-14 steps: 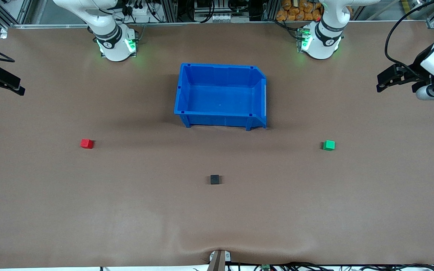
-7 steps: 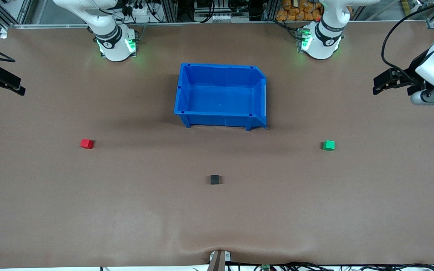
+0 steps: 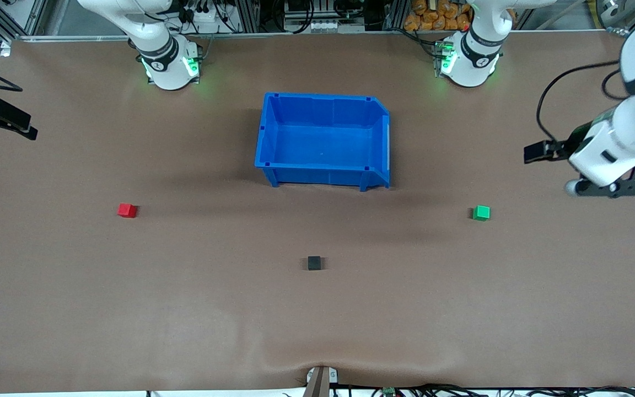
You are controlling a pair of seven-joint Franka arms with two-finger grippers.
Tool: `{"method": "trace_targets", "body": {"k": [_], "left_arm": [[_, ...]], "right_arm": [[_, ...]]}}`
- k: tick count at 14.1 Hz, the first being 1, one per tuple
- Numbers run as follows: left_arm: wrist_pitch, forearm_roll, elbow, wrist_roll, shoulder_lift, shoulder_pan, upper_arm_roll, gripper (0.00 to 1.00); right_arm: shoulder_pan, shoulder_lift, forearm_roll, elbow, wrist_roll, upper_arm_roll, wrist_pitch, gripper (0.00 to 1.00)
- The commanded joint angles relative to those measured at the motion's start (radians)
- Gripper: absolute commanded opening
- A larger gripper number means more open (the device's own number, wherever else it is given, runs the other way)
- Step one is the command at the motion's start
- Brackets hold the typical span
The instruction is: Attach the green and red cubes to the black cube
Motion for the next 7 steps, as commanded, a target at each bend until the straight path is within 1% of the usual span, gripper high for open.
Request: {"method": "trace_targets", "body": {"k": [1,3,7], "left_arm": [[0.165,-0.001,-0.182,-0.017,-0.051,0.006,-0.023,1.0],[0.294,-0.001,-0.295,-0.017,-0.063,0.011,-0.023,1.0],[0.559,-0.006,-0.476,-0.017,-0.045,0.012,-0.023,1.0]], "right_arm": [[-0.024,0.0,0.02,-0.004,-0.012,0.012,-0.004,1.0],[-0.024,0.0,0.02,-0.004,-0.012,0.012,-0.003,1.0],[-0.026,0.008,0.021,-0.003,-0.012,0.012,0.002,1.0]]}}
